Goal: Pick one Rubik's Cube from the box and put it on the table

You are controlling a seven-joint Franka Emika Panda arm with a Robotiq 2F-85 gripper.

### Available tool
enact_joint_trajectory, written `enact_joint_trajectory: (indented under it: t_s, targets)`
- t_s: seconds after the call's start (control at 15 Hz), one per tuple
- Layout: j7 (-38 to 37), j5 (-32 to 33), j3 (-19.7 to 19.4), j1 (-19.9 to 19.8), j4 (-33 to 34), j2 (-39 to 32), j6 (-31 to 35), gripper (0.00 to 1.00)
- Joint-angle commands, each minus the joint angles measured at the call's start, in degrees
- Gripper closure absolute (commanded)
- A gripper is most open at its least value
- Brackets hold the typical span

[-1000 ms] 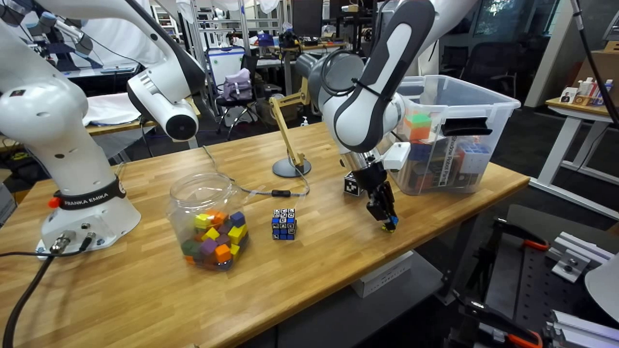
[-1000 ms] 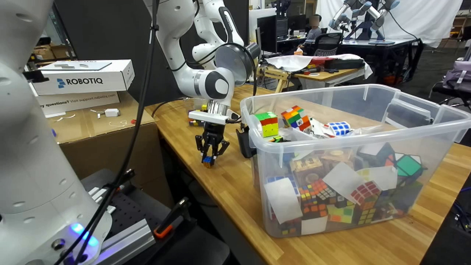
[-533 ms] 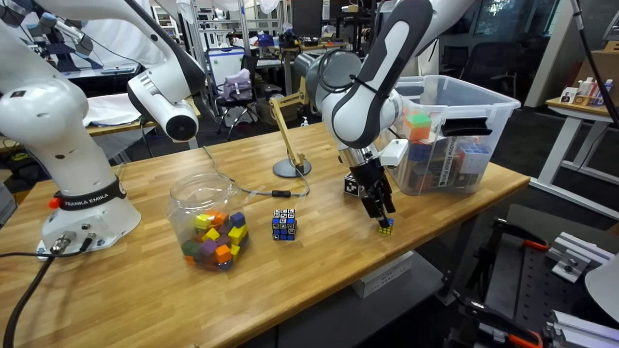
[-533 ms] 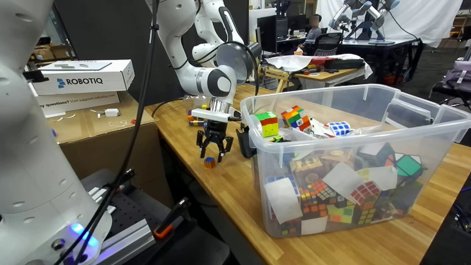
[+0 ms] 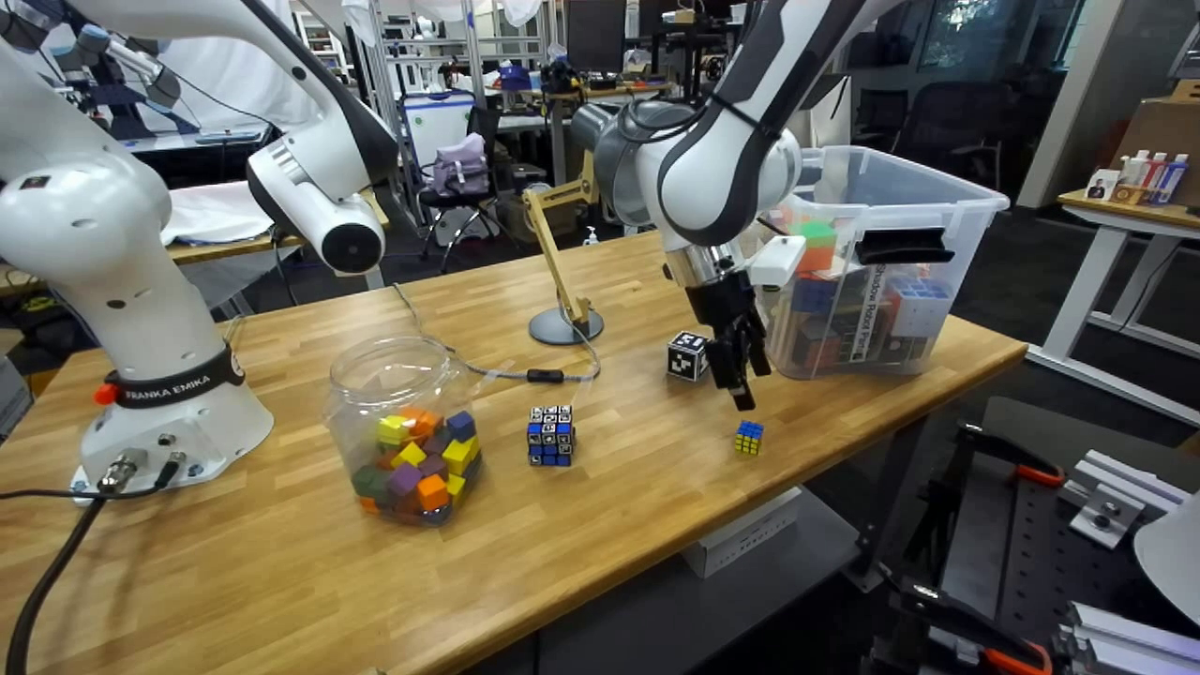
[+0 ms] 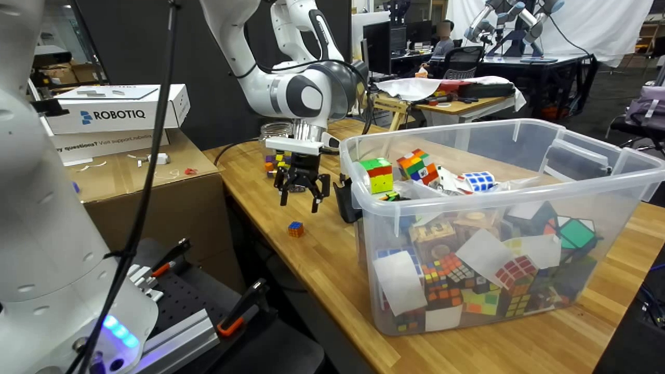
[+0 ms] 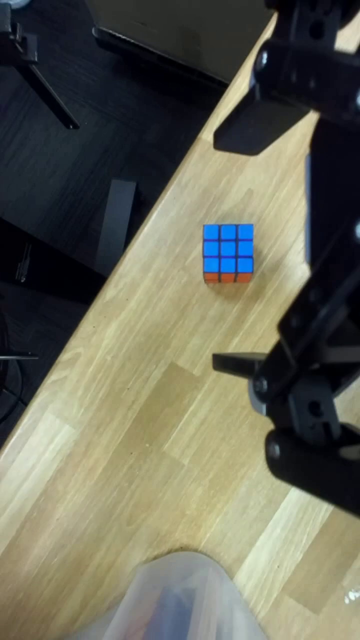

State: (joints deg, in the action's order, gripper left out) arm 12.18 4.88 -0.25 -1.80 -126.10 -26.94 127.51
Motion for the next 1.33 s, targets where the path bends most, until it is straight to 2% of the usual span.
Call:
enact_joint_trajectory:
  t_s: [0.0,0.4,0.8,1.13,1.27]
  targets:
    - [-1.0,-2.0,0.6,-0.9,-9.6,11.2,3.7,0.00]
    - [-2.2,-7.5,-0.5,-0.6,-20.6,28.4,4.6,0.00]
    - [-9.1,-8.5,-1.5,0.0,-29.5,47.9,3.6,0.00]
    - [-15.6,-9.0,-1.0,0.0,-34.0,61.9,-0.6,0.00]
    - [-16.8,-9.1,-1.0,0.0,-32.9,63.3,-2.4,0.00]
